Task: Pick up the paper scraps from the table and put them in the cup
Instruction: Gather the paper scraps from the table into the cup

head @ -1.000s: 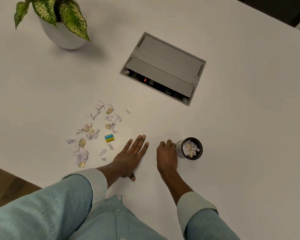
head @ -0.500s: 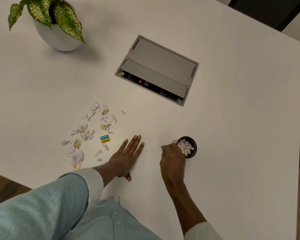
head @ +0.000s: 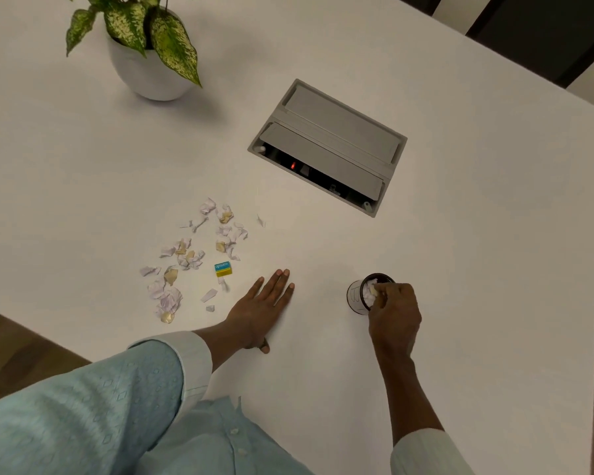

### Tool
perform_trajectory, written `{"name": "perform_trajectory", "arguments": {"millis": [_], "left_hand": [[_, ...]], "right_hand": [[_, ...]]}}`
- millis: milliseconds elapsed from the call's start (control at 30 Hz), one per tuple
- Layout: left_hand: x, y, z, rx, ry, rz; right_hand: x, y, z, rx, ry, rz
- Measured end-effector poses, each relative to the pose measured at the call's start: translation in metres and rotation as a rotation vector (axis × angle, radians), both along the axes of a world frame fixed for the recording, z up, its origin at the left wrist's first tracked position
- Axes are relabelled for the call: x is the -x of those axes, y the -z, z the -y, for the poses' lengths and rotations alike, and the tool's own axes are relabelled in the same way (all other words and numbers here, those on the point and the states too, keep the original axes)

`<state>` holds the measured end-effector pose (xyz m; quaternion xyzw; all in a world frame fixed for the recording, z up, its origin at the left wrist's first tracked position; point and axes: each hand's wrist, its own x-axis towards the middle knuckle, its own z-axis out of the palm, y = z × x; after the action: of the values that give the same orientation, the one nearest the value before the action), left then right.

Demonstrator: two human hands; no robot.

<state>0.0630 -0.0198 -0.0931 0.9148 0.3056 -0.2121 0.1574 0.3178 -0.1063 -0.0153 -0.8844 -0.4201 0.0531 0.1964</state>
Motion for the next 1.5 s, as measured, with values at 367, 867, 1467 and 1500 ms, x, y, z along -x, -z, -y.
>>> {"name": "perform_trajectory", "arguments": {"millis": [367, 867, 1467, 1500], "left_hand": [[0.079, -0.024, 0.028, 0.001, -0.131, 0.288], [0.195, -0.017, -0.001, -0.039, -0.856, 0.141], [0.194, -0.002, -0.033, 0.077, -0.733, 0.280], [0.194, 0.000, -0.031, 0.058, -0.694, 0.296]], "right_hand": [[0.081, -0.006, -0.011, -0.256, -0.349, -0.122], [0.208, 0.048, -0.066, 0.394, -0.584, -0.497], [0.255, 0.065, -0.109, 0.515, -0.764, -0.263], [0.257, 0.066, -0.106, 0.510, -0.777, -0.256]]}}
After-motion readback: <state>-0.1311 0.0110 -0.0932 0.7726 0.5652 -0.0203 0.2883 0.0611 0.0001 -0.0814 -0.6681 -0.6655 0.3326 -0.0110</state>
